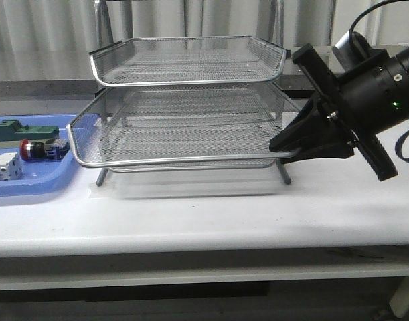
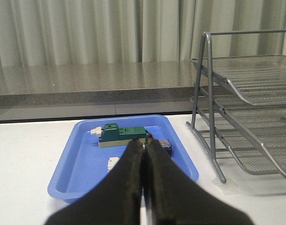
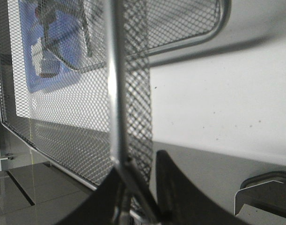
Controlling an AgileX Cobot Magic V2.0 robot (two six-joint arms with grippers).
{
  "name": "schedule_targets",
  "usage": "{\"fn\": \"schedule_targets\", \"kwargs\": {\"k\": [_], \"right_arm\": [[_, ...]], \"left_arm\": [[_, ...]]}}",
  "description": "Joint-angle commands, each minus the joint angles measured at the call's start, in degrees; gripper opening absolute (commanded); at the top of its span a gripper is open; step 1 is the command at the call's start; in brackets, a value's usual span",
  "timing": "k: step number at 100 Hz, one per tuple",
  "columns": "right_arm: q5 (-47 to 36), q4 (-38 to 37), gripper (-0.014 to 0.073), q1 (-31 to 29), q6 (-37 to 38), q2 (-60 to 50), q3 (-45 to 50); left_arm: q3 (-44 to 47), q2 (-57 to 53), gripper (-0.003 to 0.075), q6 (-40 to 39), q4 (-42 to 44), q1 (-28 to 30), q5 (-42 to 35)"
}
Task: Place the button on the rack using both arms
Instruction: 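Pull the middle mesh tray outward toward the robot with the right gripper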
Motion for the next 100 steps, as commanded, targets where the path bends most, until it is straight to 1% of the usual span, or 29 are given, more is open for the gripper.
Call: {"fn": "schedule_targets", "kwargs": {"k": [1,25,33,38,45,57,67,82,93,100], "right_arm": [[1.4,-1.1,0.0125,0.0,-1.1,-3.5,0.6],[1.4,-1.3,0.0126,0.0,-1.2,-4.8,2.7],[1.5,-1.3,0.0147,0.0,-1.2,-4.8,2.7],[1.5,-1.3,0.0175,0.0,-1.3,-4.9,2.7],[1.5,-1.3,0.0237,0.0,-1.6,-5.1,2.7],[1.5,-1.3,0.0372,0.0,-2.8,-6.0,2.7],[1.5,-1.3,0.0434,0.0,-3.4,-7.4,2.7],[1.5,-3.0,0.0437,0.0,-3.4,-10.1,2.7],[2.0,-6.6,0.0437,0.0,-2.8,-12.3,2.7],[2.1,-10.2,0.0437,0.0,-0.7,-13.9,2.7]], "left_arm": [[3.2,-1.8,-0.0021,-0.7,-0.4,0.2,-5.0],[3.2,-1.8,-0.0021,-0.7,-0.4,0.2,-5.0],[3.2,-1.8,-0.0021,-0.7,-0.4,0.2,-5.0],[3.2,-1.8,-0.0021,-0.7,-0.4,0.2,-5.0],[3.2,-1.8,-0.0021,-0.7,-0.4,0.2,-5.0],[3.2,-1.8,-0.0021,-0.7,-0.4,0.2,-5.0],[3.2,-1.8,-0.0021,-0.7,-0.4,0.2,-5.0],[3.2,-1.8,-0.0021,-0.7,-0.4,0.2,-5.0],[3.2,-1.8,-0.0021,-0.7,-0.4,0.2,-5.0],[3.2,-1.8,-0.0021,-0.7,-0.4,0.2,-5.0]]}}
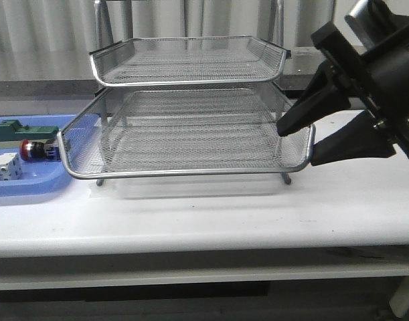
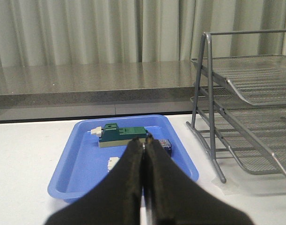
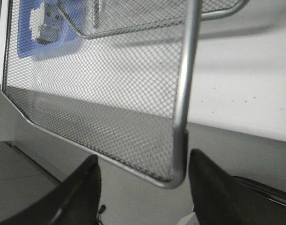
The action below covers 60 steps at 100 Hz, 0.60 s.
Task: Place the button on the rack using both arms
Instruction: 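Pull the middle mesh tray outward toward the robot with the right gripper, then release the tray and withdraw the right gripper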
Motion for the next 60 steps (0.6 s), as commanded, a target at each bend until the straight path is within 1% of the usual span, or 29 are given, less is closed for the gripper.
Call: {"fn": "schedule_targets", "kwargs": {"k": [1,18,34,47,60], "right_arm": [[2.1,-2.5,0.0437,0.0,2.1,-3.9,-1.0],[2.1,-16.1,0.0437,0.0,11.0,-8.3,-1.0],[0.8,-28.4,0.0437,0.0,19.9,-14.8,-1.0],[-1.0,-36.6,0.0437,0.0,25.5,-21.6,-1.0],[-1.5,-43.8,0.0437,0.0,29.1,-28.1,-1.0]], "left_arm": [[3.2,-1.8,-0.0021,-0.7,-0.4,0.2,-5.0],[3.2,-1.8,-0.0021,-0.7,-0.4,0.2,-5.0],[3.2,-1.8,-0.0021,-0.7,-0.4,0.2,-5.0],[3.2,-1.8,-0.0021,-0.7,-0.4,0.2,-5.0],[3.2,-1.8,-0.0021,-0.7,-0.4,0.2,-5.0]]}}
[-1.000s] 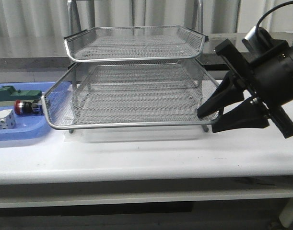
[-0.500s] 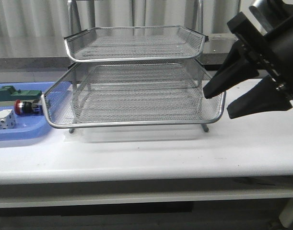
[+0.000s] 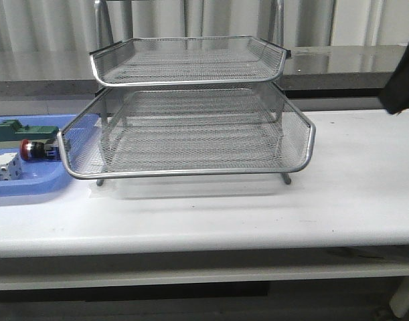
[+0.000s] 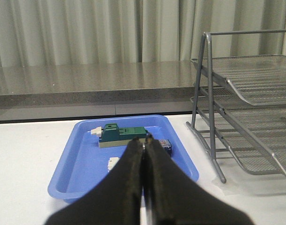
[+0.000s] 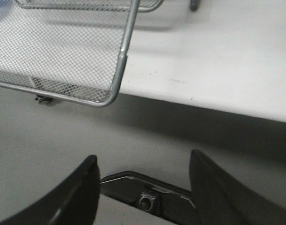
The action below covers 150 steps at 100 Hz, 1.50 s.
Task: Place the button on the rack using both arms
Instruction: 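Release the tray and withdraw the right gripper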
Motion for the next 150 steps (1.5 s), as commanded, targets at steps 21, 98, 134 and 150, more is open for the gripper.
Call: {"fn": "schedule_targets", "kwargs": {"k": [21,98,134,150], "right_arm": [[-1.8,-13.9,0.0437,0.0,9.0,-14.8,-1.1],[5.3,-31.5,0.0437,0.0,21.5,-34.1,0.1],[6.8,-31.5,0.0398,0.0,21.5,-34.1,0.1],[6.8,-31.5,0.0159,0.0,21.5,-34.1,0.1]], "left_arm": [[3.2,-1.8,-0.0021,-0.7,-0.4,0.2,-5.0],[3.2,-1.8,-0.0021,-0.7,-0.4,0.2,-5.0],[3.2,-1.8,-0.0021,-0.7,-0.4,0.2,-5.0],[3.2,-1.8,-0.0021,-0.7,-0.4,0.2,-5.0]]}}
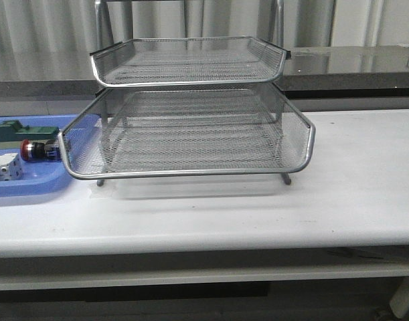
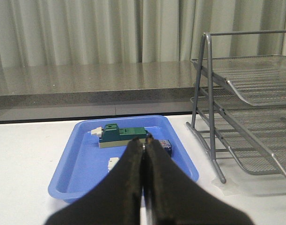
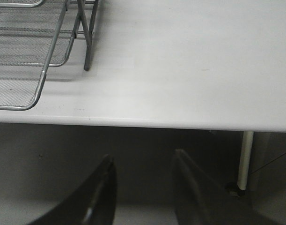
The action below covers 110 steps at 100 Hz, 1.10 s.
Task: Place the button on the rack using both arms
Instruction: 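Release the tray and withdraw the right gripper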
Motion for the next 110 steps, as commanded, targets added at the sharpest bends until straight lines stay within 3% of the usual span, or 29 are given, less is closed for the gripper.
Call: {"fn": "schedule_targets", "kwargs": {"k": [1,17,63,75,110], "right_arm": [[-3.4,-0.9,0.0136,0.0,0.0,0.1,-1.1],[-3.4,-0.9,-0.0073,0.0,0.0,0.1,-1.1],[-3.4,-0.9,-0.0069,0.0,0.0,0.1,-1.1],[-3.4,-0.9,-0.0069,0.0,0.0,0.1,-1.1],[-3.4,-0.9,-0.0069,0.0,0.0,0.1,-1.1]], "left_arm": [[3.2,-1.8,-0.0021,-0.7,-0.4,0.2,-5.0],[3.2,-1.8,-0.0021,-0.7,-0.4,0.2,-5.0],[2.2,-1.8,-0.0021,-0.7,-0.7,0.2,-5.7],[0.0,-1.8,-0.0021,-0.7,-5.3,0.2,-5.3],[-19.5,10.4,-0.0021,-0.7,-5.9,0.2,9.9]]}}
